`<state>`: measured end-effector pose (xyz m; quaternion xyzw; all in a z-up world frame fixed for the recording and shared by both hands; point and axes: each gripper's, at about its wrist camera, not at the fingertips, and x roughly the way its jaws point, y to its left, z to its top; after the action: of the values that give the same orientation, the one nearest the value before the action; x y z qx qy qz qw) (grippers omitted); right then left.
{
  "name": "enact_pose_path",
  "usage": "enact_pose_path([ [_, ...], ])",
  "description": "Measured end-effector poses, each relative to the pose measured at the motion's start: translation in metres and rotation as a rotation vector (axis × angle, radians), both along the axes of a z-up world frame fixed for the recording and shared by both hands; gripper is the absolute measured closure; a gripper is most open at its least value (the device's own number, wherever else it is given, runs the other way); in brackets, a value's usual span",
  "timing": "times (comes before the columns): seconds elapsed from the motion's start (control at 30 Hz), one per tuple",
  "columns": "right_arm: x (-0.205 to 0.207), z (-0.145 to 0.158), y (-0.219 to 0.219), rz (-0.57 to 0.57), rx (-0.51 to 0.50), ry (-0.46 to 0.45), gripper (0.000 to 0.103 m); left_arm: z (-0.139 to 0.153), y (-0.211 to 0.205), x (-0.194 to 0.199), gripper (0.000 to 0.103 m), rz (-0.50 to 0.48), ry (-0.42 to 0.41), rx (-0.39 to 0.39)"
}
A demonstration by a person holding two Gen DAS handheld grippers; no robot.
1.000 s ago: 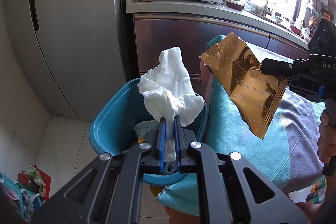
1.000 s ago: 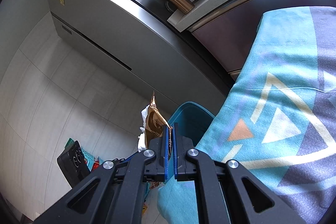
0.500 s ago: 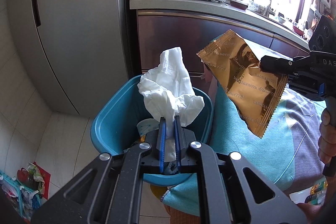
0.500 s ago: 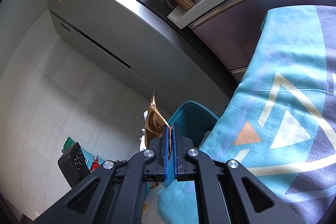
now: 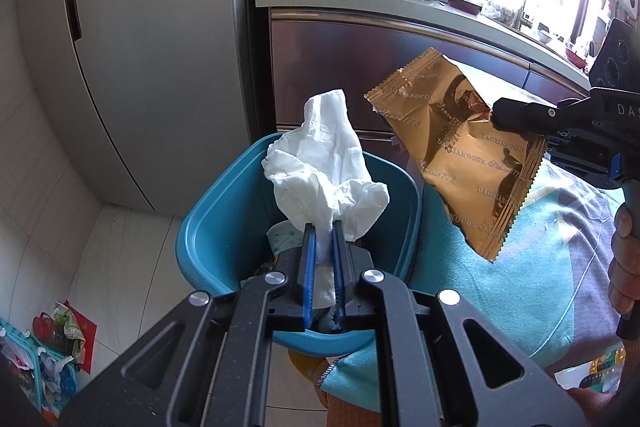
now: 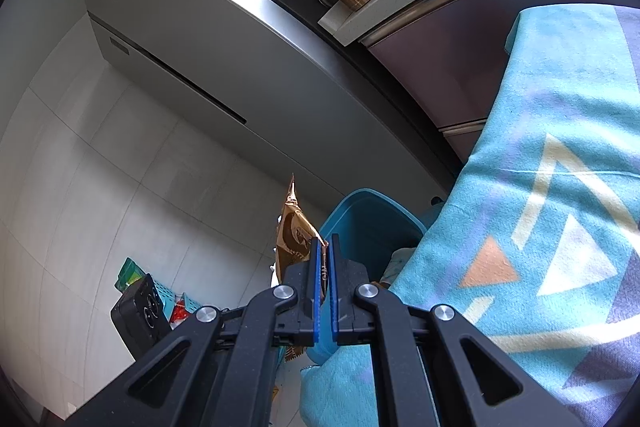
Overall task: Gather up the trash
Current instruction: 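Lift the gold bag and tissue and carry both over the teal bin, then lower the tissue and gold bag into the teal bin and open both tools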
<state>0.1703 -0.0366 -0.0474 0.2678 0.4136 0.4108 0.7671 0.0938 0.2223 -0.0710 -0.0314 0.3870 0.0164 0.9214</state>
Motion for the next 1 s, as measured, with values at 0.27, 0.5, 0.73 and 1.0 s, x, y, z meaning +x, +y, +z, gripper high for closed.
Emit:
enact_pose_path([
  [0.27, 0.004, -0.004, 0.013, 0.011, -0.016, 0.010, 0.100, -0.005, 0.006, 0.003, 0.094, 0.011, 0.010, -0.007],
  [0.5, 0.008, -0.009, 0.022, 0.015, -0.033, 0.020, 0.100, -0.009, 0.010, 0.003, 0.094, 0.023, 0.019, -0.010],
  [0.73, 0.012, -0.015, 0.028, 0.017, -0.048, 0.027, 0.100, -0.015, 0.012, 0.006, 0.093, 0.030, 0.026, -0.011],
  [1.0, 0.015, -0.021, 0.034, 0.025, -0.067, 0.032, 0.100, -0.020, 0.014, 0.008, 0.093, 0.037, 0.037, -0.016],
])
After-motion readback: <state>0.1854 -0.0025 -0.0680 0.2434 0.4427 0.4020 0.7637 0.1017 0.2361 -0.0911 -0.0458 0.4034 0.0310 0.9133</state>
